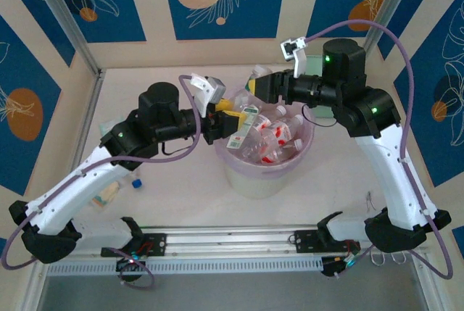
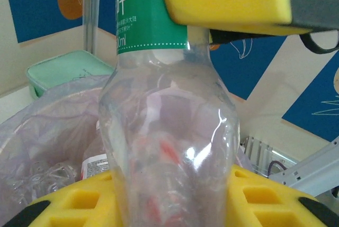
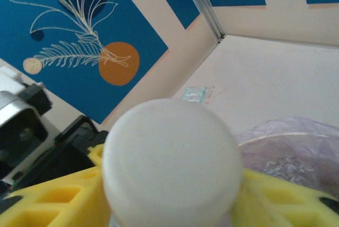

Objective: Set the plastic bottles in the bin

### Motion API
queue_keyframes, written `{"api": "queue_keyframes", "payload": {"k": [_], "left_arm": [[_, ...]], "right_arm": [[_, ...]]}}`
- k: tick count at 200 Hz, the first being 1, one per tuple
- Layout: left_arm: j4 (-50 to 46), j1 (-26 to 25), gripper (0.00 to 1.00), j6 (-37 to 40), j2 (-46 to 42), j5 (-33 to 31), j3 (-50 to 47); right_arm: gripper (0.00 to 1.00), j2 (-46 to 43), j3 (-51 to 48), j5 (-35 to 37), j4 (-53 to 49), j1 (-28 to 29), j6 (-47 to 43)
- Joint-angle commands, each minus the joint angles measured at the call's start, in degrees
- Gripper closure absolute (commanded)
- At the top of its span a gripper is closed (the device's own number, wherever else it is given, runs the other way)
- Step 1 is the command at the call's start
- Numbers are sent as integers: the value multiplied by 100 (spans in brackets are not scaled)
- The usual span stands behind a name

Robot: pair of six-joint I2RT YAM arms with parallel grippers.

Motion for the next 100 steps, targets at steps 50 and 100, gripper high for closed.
{"api": "queue_keyframes", "payload": {"k": [50,100], "left_arm": [[-98,-53,14,36,-264,-1006,-80],[-612,-29,15,163,-503,-2050,-366]], "right_arm": [[86,-164,576,920,-125,-307,-559],[95,-1048,-1867,903,1963,-862,1398]]}}
